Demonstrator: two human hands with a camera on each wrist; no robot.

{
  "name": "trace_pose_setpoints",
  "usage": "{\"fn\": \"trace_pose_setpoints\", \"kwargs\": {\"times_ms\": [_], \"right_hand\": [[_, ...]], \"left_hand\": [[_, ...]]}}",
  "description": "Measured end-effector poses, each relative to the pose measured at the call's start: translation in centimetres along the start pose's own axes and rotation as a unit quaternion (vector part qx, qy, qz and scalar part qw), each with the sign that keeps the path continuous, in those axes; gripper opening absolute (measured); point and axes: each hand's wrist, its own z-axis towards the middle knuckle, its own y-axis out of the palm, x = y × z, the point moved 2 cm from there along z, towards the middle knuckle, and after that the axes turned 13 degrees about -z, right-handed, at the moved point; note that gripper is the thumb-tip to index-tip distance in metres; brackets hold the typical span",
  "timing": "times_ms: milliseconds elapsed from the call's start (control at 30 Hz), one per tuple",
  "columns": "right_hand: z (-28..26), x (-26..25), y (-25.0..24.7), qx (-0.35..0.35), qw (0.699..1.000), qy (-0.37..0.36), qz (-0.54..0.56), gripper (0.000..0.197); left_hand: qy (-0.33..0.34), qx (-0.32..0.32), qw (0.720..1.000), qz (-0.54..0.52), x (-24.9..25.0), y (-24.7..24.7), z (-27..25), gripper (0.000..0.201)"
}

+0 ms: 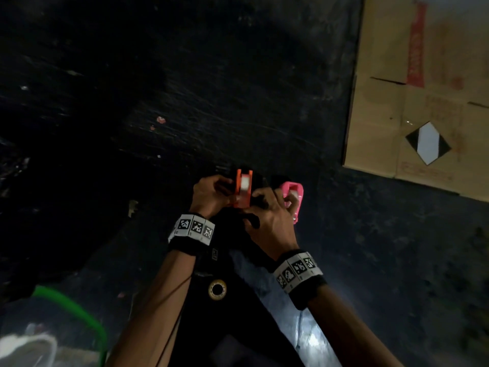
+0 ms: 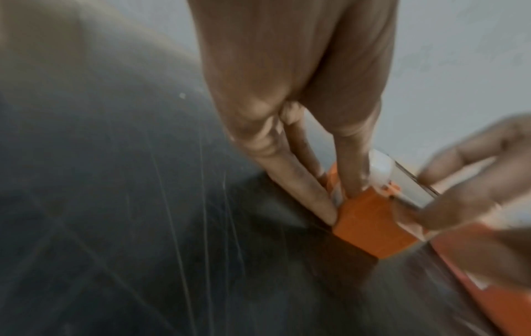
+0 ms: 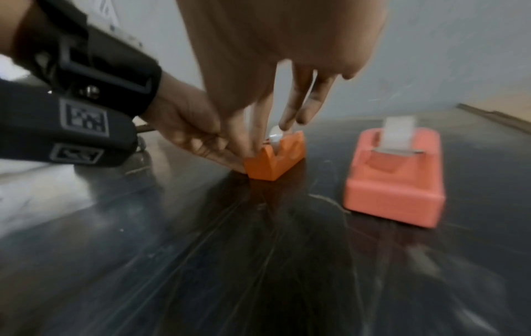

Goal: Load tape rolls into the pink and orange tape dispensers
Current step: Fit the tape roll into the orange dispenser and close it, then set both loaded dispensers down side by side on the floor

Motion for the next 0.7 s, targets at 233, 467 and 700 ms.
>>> {"fn": "trace_pose_setpoints", "kwargs": {"times_ms": [233,467,700], "right_hand": [[-1.7,4.6,-2.4,0.053,0.976,0.202,-0.056,0.057],[0.6,6.5,-0.9,-0.093,0.955,0.271,0.071,0.079],[6.7,10.0,-3.4,-0.024,0.962,0.261,0.081,0.075]], "left_hand": [[0.018,0.044,0.999,0.012,1.4,0.2,-0.8,0.055],[0.083,0.092,0.982,0.140,3.3,5.8,-3.0,0.085],[0.128,0.149,0.968,0.153,6.4,5.2,1.8,0.084]]}}
